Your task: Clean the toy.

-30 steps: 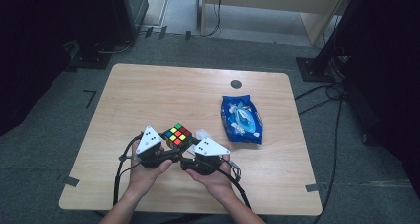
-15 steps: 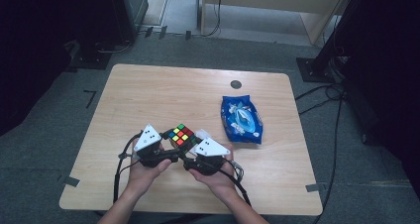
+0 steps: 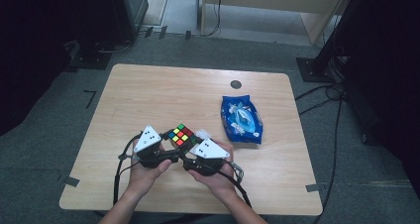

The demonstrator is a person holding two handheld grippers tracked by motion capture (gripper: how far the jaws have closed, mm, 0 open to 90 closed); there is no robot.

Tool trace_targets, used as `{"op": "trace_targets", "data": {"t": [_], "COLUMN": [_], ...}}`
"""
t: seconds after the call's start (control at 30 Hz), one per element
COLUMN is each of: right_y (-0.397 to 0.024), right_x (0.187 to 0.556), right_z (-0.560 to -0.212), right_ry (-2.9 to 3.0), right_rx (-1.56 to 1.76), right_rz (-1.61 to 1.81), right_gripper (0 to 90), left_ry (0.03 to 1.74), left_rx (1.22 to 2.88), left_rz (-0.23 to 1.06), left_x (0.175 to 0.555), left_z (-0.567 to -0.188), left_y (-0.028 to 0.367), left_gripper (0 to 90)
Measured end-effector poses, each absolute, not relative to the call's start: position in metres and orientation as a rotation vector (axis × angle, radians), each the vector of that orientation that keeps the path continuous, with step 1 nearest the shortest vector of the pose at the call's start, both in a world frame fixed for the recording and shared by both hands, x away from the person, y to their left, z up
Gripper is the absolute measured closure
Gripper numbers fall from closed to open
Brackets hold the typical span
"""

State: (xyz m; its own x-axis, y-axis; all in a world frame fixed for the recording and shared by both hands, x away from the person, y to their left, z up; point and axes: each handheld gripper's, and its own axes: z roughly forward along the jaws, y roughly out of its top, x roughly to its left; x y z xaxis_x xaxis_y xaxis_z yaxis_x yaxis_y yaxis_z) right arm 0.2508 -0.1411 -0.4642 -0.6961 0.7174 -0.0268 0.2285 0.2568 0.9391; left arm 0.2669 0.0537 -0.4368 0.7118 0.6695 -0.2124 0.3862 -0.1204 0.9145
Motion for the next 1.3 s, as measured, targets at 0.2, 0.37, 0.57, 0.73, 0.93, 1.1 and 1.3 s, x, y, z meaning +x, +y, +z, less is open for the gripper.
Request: {"op": "trace_targets", "data": {"t": [0.2, 0.37, 0.57, 0.73, 0.93, 1.1, 1.3], "right_y": [-0.141, -0.142, -0.143, -0.150, -0.169, -0.192, -0.201], "right_x": [0.250, 0.251, 0.253, 0.259, 0.270, 0.281, 0.282], "right_z": [-0.464, -0.463, -0.463, -0.466, -0.459, -0.444, -0.427], "right_ry": [2.069, 2.079, 2.102, 2.126, 2.126, 2.157, 2.188], "right_rx": [0.852, 0.859, 0.870, 0.910, 0.971, 1.035, 1.042], "right_rz": [1.439, 1.445, 1.441, 1.410, 1.409, 1.455, 1.535], "right_gripper": [33.8, 34.3, 34.7, 34.8, 34.7, 34.7, 34.7], "left_ry": [0.842, 0.834, 0.835, 0.807, 0.757, 0.676, 0.555], "left_rx": [1.756, 1.770, 1.770, 1.699, 1.709, 1.832, 1.914], "left_rz": [0.282, 0.311, 0.278, 0.283, 0.391, 0.491, 0.595], "left_x": [0.267, 0.266, 0.269, 0.271, 0.275, 0.275, 0.266], "left_z": [-0.440, -0.440, -0.441, -0.430, -0.425, -0.437, -0.444], "left_y": [0.051, 0.049, 0.051, 0.066, 0.087, 0.085, 0.061], "left_gripper": [34.0, 34.0, 33.3, 26.8, 18.0, 14.7, 15.1]}}
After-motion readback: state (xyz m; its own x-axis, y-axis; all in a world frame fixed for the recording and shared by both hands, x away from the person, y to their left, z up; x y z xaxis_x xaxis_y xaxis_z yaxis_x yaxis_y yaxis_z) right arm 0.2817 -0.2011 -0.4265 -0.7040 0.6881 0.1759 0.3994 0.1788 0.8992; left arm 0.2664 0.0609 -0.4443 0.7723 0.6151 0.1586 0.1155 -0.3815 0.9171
